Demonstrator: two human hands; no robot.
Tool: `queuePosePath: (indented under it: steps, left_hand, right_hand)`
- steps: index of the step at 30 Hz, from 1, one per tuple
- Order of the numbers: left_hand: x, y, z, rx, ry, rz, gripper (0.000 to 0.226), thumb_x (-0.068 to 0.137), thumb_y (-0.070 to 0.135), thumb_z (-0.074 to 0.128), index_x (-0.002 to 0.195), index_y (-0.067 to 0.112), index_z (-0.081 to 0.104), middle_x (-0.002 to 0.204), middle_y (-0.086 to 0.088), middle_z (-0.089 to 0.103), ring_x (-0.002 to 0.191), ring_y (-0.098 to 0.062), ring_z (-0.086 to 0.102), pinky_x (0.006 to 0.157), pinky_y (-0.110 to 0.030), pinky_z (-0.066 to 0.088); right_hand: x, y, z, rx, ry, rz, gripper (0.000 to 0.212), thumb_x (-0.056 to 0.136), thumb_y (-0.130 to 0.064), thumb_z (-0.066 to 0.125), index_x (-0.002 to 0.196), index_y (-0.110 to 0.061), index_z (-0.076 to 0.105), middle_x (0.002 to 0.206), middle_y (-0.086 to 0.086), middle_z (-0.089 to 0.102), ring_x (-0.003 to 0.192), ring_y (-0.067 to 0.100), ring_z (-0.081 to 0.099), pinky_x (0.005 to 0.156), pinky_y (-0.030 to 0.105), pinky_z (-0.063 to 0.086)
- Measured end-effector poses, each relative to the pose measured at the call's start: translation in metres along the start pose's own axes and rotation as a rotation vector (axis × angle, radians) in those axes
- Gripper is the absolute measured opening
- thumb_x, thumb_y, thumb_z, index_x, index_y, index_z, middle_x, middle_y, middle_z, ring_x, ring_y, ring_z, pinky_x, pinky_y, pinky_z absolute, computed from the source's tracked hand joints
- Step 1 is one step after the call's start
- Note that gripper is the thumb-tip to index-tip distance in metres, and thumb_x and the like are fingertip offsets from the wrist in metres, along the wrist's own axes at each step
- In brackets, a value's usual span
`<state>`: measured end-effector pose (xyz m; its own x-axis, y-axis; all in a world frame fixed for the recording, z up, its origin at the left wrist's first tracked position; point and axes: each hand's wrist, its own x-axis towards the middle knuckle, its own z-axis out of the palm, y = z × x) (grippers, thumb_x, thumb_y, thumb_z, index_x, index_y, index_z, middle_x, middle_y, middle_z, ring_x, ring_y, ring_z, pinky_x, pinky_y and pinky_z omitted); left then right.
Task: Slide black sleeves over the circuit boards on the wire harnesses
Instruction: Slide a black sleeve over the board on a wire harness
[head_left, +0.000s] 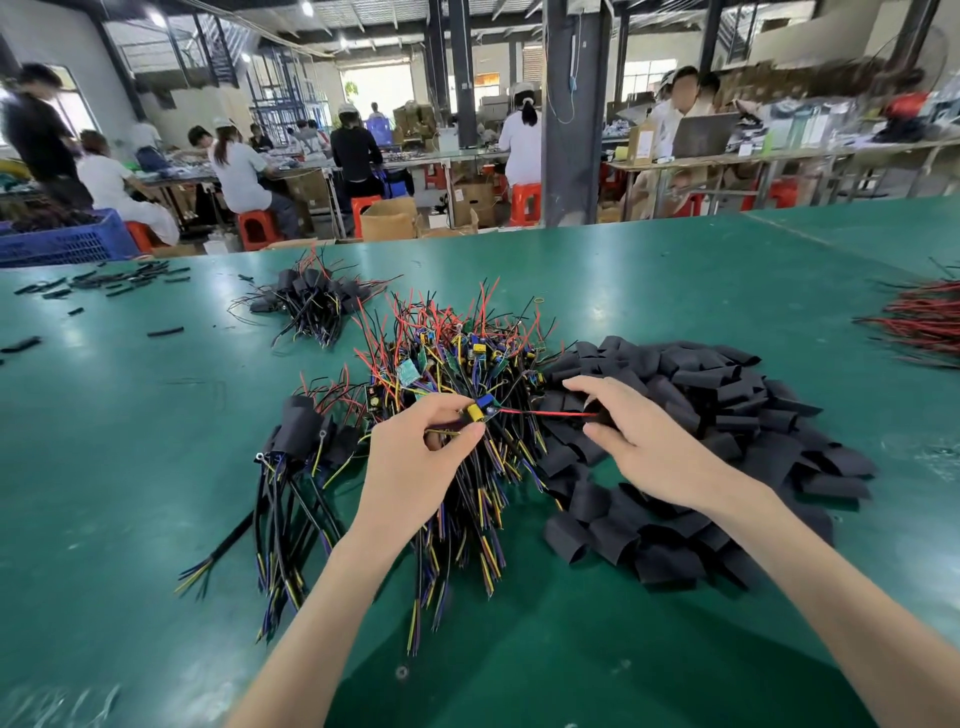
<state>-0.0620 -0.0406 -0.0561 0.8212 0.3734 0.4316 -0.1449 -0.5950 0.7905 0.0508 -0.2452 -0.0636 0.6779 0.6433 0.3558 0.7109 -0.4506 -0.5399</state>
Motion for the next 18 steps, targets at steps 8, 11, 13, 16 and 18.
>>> queuePosePath:
  steps: [8,11,13,16,18]
  left_hand:
    - [0.000,-0.003,0.004,0.159,0.018,0.064,0.020,0.083,0.017,0.071,0.102,0.024,0.069,0.085,0.020,0.065,0.074,0.013,0.054,0.075,-0.018,0.043]
    - [-0.002,-0.003,0.004,0.171,0.017,0.102,0.021,0.082,0.018,0.072,0.102,0.025,0.070,0.085,0.018,0.065,0.066,0.016,0.047,0.071,-0.016,0.040]
    - [-0.004,-0.002,0.006,0.153,0.005,0.120,0.022,0.079,0.022,0.075,0.100,0.027,0.069,0.084,0.021,0.065,0.064,0.014,0.048,0.065,-0.009,0.038]
    - [-0.005,-0.002,0.010,0.139,-0.022,0.117,0.022,0.076,0.030,0.076,0.097,0.031,0.069,0.085,0.018,0.066,0.060,0.006,0.048,0.062,-0.008,0.037]
    - [-0.007,-0.002,0.014,0.134,-0.034,0.140,0.021,0.077,0.030,0.077,0.097,0.027,0.070,0.085,0.015,0.067,0.061,0.009,0.048,0.060,-0.007,0.035]
  right_hand:
    - [-0.002,-0.003,0.007,-0.252,0.040,0.009,0.057,0.093,-0.009,0.050,0.138,-0.030,0.023,0.102,-0.003,0.044,0.078,0.006,0.017,0.083,0.023,0.010]
    - [-0.002,-0.004,0.008,-0.392,0.056,-0.029,0.066,0.088,0.001,0.053,0.138,-0.029,0.024,0.101,-0.005,0.046,0.080,0.006,0.018,0.084,0.024,0.010]
    - [-0.003,-0.003,0.011,-0.516,0.064,-0.096,0.067,0.083,0.005,0.056,0.138,-0.022,0.029,0.103,-0.004,0.053,0.090,0.012,0.034,0.088,0.028,0.016]
    - [-0.006,-0.005,0.016,-0.648,0.056,-0.152,0.053,0.086,-0.001,0.053,0.135,-0.013,0.038,0.106,-0.001,0.056,0.099,0.023,0.049,0.095,0.032,0.019]
    - [-0.005,-0.010,0.020,-0.661,0.013,-0.171,0.050,0.092,-0.009,0.046,0.140,-0.013,0.031,0.111,0.000,0.052,0.104,0.023,0.047,0.097,0.032,0.020]
